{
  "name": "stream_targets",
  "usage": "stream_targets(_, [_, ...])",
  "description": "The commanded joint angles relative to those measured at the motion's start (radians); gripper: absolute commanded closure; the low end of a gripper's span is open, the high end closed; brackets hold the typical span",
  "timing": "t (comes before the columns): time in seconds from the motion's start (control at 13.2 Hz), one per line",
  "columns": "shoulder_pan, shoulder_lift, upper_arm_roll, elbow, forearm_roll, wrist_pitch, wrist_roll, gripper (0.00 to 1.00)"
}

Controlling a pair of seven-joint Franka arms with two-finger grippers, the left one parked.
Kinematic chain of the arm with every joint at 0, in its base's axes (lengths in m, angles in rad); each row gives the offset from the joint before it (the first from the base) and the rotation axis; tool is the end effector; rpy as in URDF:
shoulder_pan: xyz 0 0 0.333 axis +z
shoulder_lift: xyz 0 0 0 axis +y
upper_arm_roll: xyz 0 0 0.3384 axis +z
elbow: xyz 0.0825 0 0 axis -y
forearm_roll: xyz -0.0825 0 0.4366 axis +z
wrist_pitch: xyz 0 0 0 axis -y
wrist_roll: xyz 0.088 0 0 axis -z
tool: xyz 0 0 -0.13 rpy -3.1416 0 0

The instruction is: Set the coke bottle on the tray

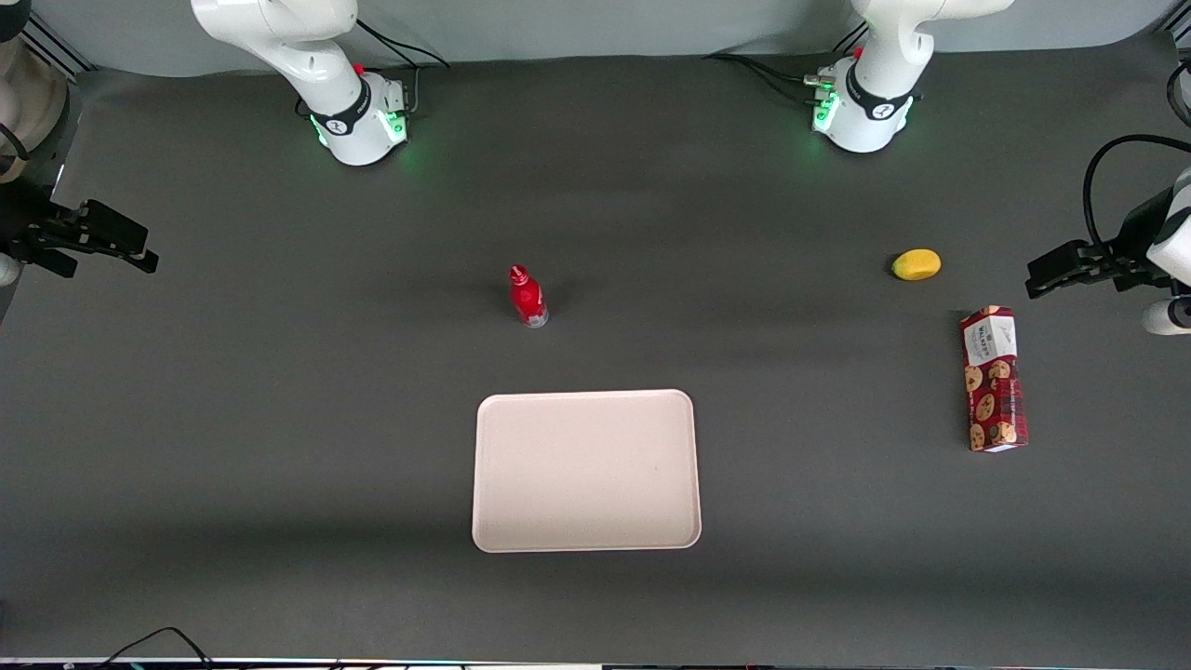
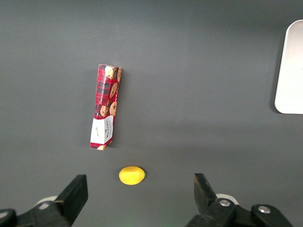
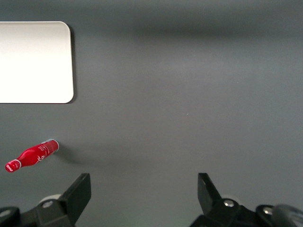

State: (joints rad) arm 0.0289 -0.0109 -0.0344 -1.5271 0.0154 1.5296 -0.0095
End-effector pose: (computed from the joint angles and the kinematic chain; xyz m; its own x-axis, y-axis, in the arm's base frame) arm 0.6000 -0.0014 0.6497 0.9999 0.0046 0.0135 0.0048 -0.9999 -0.0156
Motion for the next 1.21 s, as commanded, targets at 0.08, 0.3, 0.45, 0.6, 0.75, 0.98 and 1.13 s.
stream_targets(0.08, [0.011, 0.014, -0.021, 0.027, 0.028, -0.016, -0.026, 0.0])
stream_targets(0.3, [0.017, 0.016, -0.021, 0.025, 0.026, -0.019, -0.02, 0.0])
stream_targets(0.45, [0.011, 0.016, -0.019, 0.027, 0.028, -0.019, -0.013, 0.0])
stream_targets(0.6, [0.012, 0.016, -0.019, 0.027, 0.026, -0.019, -0.015, 0.0])
stream_targets(0.75, [0.011, 0.016, -0.019, 0.027, 0.026, -0.019, -0.013, 0.0])
stream_targets(0.98, [0.002, 0.016, -0.019, 0.025, 0.028, -0.02, -0.013, 0.0])
stream_targets(1.13, [0.02, 0.016, -0.016, 0.018, 0.029, -0.02, -0.012, 0.0])
